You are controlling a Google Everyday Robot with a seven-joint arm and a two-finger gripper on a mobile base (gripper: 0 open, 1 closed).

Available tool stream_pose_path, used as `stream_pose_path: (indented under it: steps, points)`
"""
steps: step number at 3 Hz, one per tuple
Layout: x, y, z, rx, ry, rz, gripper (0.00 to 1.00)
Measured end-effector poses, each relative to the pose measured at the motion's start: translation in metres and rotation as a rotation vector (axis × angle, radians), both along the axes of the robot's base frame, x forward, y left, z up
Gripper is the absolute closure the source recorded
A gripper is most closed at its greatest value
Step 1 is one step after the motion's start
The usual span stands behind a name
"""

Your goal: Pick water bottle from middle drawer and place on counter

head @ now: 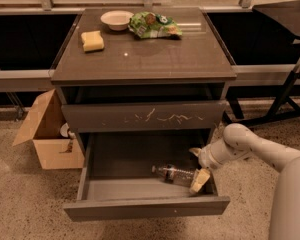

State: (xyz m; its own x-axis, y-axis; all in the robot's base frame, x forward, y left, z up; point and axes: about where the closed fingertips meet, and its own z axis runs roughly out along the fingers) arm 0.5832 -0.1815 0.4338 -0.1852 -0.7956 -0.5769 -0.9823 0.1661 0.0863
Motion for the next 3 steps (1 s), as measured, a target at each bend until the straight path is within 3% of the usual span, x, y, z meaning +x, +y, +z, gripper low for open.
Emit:
stream_pose_path:
  steps: [2,3]
  points:
    - [0.025,0.015,-0.042,-0.047,-0.008,0.019,0.03]
    - [0.027,0.022,-0.055,-0.05,-0.001,0.025,0.26]
